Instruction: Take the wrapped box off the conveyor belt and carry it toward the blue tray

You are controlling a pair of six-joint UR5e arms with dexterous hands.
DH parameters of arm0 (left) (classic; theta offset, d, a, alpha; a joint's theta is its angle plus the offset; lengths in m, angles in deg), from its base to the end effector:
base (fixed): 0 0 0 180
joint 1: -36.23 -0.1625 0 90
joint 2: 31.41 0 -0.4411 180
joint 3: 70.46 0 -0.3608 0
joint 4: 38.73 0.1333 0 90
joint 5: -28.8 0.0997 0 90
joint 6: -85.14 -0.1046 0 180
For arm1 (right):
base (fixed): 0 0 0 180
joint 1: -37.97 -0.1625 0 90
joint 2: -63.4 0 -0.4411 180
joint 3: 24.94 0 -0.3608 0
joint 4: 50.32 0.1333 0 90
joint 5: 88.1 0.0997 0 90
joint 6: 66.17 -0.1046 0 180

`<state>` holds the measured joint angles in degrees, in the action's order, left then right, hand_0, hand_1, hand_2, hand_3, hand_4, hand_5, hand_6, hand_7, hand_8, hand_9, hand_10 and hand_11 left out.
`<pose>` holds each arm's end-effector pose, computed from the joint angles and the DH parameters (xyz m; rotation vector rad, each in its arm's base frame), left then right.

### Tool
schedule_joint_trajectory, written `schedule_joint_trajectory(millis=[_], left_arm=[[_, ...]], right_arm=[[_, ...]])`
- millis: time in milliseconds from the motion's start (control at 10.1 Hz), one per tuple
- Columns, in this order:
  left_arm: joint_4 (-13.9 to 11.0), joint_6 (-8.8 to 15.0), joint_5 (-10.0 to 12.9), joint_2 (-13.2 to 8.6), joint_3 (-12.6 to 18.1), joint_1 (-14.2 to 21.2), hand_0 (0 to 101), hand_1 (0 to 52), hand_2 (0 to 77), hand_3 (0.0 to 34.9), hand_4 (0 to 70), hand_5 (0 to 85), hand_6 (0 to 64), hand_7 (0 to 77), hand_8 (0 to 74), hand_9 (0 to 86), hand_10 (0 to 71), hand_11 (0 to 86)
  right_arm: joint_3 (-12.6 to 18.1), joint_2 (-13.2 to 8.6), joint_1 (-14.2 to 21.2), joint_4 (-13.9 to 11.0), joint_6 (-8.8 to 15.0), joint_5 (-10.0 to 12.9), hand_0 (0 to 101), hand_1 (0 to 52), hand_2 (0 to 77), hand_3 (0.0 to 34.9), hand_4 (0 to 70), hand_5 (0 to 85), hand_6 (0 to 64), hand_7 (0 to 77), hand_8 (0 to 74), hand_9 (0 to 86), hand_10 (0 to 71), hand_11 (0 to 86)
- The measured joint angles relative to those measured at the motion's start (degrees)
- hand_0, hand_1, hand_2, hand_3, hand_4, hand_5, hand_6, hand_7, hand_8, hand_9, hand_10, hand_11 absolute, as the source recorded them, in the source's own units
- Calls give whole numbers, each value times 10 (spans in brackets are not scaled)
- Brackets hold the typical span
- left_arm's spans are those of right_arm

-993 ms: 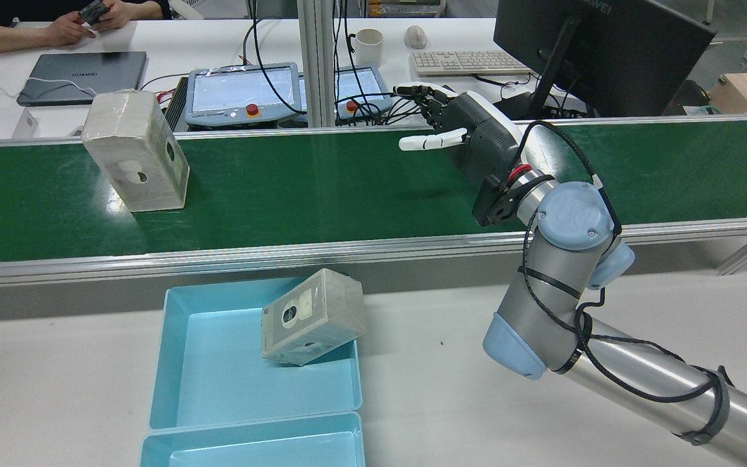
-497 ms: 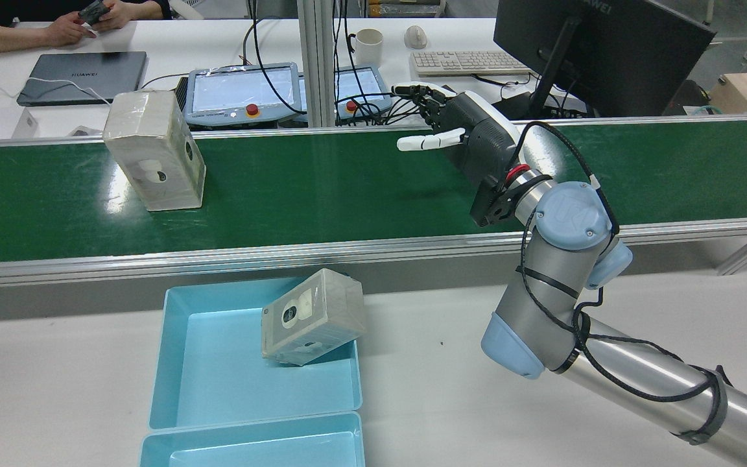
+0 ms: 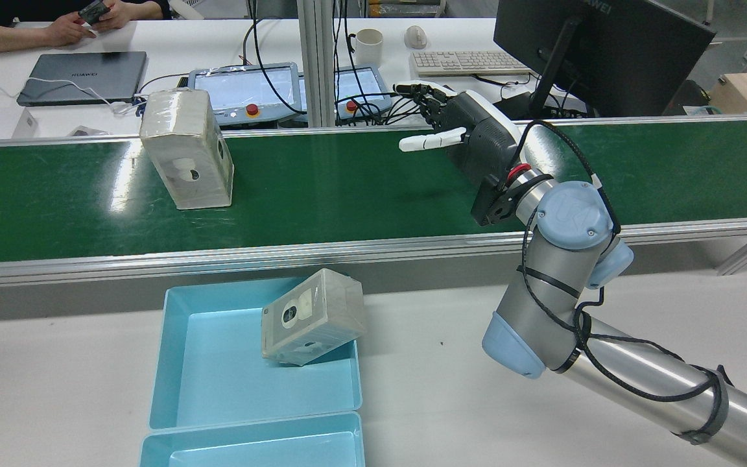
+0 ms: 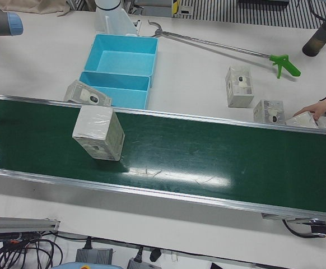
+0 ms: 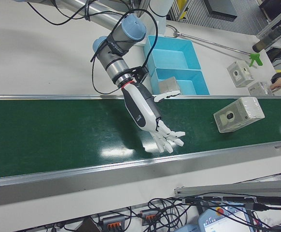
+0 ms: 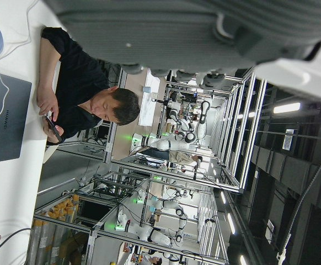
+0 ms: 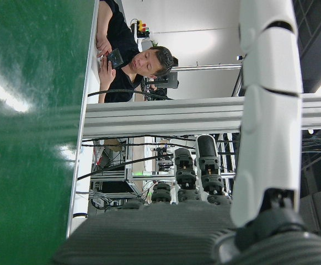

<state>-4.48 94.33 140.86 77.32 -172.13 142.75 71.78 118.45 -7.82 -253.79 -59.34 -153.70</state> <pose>-0.2445 -0.4937 0.5036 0.2975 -2.0872 2.2417 -0.3224 -0.5846 0.3491 -0.4048 -2.3448 1.7547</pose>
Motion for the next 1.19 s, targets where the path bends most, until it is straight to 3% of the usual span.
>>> schedule_joint_trajectory(millis=[1192], left_arm=[[0,0,0,0,0,0,0,0,5,0,0,11,5,0,5,0,5,5]], right_arm=[[0,0,0,0,-1,0,480,153,120,0,104,267,71,71,27,49,0,5]])
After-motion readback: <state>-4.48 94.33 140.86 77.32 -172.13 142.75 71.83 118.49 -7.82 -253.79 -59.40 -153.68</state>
